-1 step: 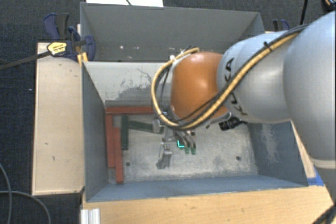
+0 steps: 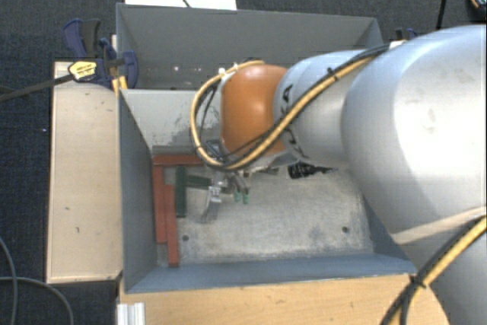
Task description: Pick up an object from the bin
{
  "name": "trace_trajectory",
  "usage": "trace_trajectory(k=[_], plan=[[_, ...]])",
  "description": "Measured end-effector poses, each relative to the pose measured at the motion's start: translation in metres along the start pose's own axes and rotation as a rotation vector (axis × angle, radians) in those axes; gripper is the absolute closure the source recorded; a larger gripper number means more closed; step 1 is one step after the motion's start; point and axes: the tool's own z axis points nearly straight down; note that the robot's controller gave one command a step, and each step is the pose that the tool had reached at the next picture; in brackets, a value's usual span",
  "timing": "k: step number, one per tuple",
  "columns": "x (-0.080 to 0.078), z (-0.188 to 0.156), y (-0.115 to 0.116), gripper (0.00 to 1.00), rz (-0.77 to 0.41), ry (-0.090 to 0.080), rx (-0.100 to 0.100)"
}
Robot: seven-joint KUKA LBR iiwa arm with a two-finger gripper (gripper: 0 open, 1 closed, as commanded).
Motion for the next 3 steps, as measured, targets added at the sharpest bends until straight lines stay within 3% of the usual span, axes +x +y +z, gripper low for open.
trace_trajectory(k=[1,2,3], plan=[[0.007,-0.034,0.008,0.00,0.106,-0.004,-0.002],[0.005,-0.033,0.010,0.00,0.189,-0.004,-0.002],[0.000,-0.002,0.006,0.00,0.306,0.004,0.003]])
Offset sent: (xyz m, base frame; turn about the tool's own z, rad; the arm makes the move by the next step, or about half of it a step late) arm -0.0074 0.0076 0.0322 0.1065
